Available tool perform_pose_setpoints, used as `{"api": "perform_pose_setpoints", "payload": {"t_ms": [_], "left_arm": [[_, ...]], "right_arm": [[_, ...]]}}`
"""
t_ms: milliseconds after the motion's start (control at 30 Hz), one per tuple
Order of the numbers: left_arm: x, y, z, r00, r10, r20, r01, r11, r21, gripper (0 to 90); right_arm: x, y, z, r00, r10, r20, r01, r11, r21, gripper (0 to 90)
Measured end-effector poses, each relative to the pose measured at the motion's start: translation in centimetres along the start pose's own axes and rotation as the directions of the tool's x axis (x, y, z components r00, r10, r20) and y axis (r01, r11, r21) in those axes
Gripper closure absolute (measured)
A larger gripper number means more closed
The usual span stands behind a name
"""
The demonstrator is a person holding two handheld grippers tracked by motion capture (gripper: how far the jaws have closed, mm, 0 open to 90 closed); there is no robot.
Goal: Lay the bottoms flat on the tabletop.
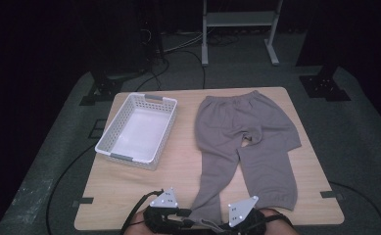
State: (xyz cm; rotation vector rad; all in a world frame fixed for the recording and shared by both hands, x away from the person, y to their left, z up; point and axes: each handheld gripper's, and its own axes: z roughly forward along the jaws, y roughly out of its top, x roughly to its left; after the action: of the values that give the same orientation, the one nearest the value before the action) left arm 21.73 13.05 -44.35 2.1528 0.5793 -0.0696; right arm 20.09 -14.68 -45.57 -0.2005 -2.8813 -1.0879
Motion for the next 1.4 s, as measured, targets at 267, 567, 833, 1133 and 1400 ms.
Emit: {"api": "perform_pose_setpoints", "payload": {"t_ms": [267,567,833,1133,1400], "left_arm": [[2.2,1.8,0.5,0.9989,-0.031,-0.035,0.029,0.9975,-0.064,48.1],[4.3,3.9,2.2,0.9952,-0.025,-0.095,0.018,0.9971,-0.074,45.9],[4.1,4.8,5.3,0.9931,0.034,-0.113,-0.036,0.9992,-0.016,42.0],[5.9,6.0,8.0,0.9833,0.065,-0.17,-0.061,0.9977,0.029,56.9],[6.5,6.2,8.0,0.9836,0.057,-0.171,-0.046,0.9963,0.073,90.0]], "right_arm": [[0.3,-0.2,0.2,0.9996,-0.017,-0.023,0.017,0.9998,-0.003,56.1],[0.2,0.0,-0.5,0.9995,-0.001,-0.031,-0.001,0.9983,-0.059,52.0],[-3.5,-1.0,-2.6,0.9695,0.161,0.185,-0.134,0.9791,-0.153,49.3],[-5.6,-2.4,-3.0,0.9401,0.233,0.249,-0.195,0.9661,-0.169,47.9],[-6.2,-2.8,-3.2,0.9231,0.278,0.266,-0.232,0.9533,-0.193,44.9]]}}
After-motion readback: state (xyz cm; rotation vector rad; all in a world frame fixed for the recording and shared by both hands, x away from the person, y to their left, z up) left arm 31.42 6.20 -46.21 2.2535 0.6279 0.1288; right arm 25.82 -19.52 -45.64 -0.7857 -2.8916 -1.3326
